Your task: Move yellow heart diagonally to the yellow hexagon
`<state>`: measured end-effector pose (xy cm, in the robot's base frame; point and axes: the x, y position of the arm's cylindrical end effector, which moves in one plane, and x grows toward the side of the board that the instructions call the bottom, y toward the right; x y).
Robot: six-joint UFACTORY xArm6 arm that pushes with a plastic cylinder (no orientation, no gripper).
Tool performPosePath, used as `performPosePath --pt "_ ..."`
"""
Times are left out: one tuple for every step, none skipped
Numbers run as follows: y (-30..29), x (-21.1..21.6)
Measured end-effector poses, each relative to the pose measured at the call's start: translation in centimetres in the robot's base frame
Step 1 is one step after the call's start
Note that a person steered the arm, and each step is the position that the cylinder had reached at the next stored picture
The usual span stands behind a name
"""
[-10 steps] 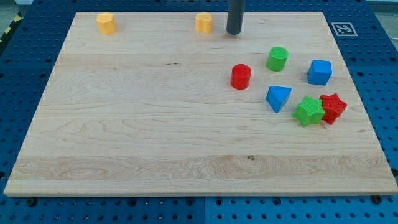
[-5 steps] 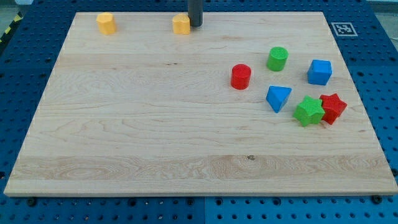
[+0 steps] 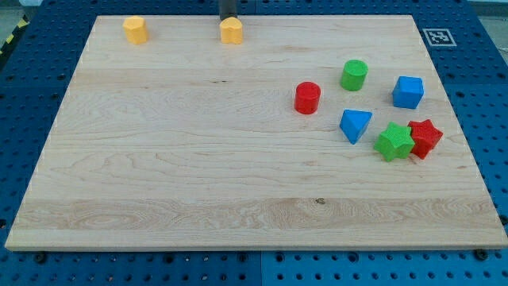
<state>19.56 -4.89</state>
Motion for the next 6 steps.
performPosePath --pt "1.0 1.6" --pt "1.5 3.7" --pt "1.6 5.9" --pt "1.9 8.2" --pt "5.9 10.3" --pt "9.4 13.2"
